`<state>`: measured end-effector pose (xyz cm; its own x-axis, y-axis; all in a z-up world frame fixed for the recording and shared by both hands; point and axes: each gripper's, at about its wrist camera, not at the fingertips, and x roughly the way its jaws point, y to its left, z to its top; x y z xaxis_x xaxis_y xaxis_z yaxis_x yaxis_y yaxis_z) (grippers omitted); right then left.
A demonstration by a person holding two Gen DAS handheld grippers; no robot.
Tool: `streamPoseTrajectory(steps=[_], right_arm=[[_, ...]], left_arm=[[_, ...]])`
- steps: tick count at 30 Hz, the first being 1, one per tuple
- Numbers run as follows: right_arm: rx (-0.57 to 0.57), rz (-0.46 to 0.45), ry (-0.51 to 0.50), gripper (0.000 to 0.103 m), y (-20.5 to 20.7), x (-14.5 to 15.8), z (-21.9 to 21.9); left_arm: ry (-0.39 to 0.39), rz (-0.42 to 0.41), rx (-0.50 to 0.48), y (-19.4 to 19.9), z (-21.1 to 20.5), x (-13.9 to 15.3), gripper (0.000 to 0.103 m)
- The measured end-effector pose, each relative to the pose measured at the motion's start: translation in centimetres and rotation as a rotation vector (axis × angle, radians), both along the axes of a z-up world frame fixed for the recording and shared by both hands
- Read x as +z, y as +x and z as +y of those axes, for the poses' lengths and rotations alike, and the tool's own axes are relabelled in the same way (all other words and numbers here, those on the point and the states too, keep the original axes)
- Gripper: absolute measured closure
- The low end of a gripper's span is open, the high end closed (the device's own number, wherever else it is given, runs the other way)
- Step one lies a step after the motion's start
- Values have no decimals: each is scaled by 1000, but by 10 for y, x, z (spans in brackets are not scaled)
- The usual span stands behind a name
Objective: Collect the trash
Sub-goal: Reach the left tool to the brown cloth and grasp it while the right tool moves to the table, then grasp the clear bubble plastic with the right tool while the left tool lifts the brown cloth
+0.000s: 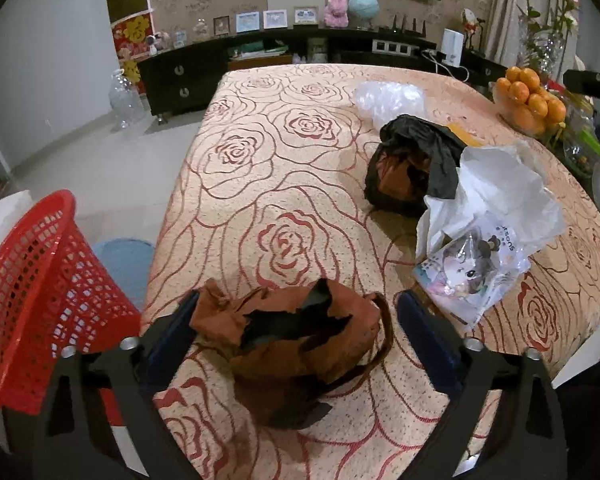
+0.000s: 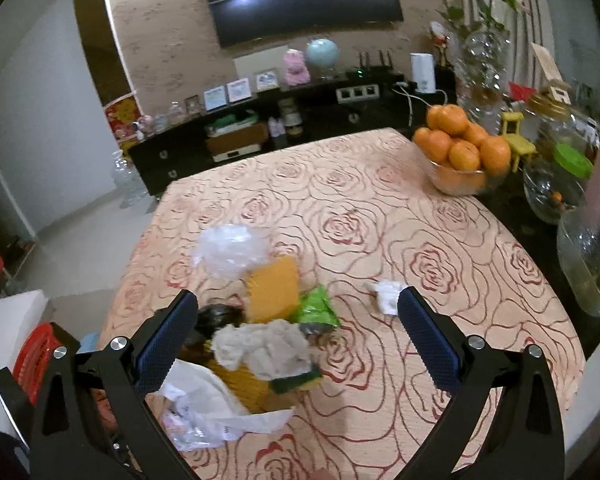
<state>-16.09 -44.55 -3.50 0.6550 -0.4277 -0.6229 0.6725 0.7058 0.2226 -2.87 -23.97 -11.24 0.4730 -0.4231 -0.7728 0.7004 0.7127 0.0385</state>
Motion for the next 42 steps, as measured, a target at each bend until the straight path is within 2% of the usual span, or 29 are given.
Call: streamPoseTrajectory(steps=[1, 7, 16, 27, 38, 40, 42], right_arm=[[-1, 5, 1, 6, 0, -1, 0], [23, 36, -8, 6, 10, -7, 2], [117, 67, 46, 6, 56, -7, -10], [221, 180, 8, 6, 159, -27, -27], [227, 293, 49, 6, 218, -72, -40], [226, 311, 73, 11, 221, -80, -42], [240, 328, 90, 25, 225, -86, -40]], left_arm=[[1, 6, -2, 0, -1, -2, 25], [-18, 10, -18, -5, -4, -2, 34], [-74, 42, -19, -6, 5, 9, 42], [-165, 41, 28, -4, 27, 37, 42], [-156, 12, 18, -13, 28, 37, 42], [-154, 15, 16, -14, 28, 36, 42], [-153, 17, 18, -13, 28, 35, 42]])
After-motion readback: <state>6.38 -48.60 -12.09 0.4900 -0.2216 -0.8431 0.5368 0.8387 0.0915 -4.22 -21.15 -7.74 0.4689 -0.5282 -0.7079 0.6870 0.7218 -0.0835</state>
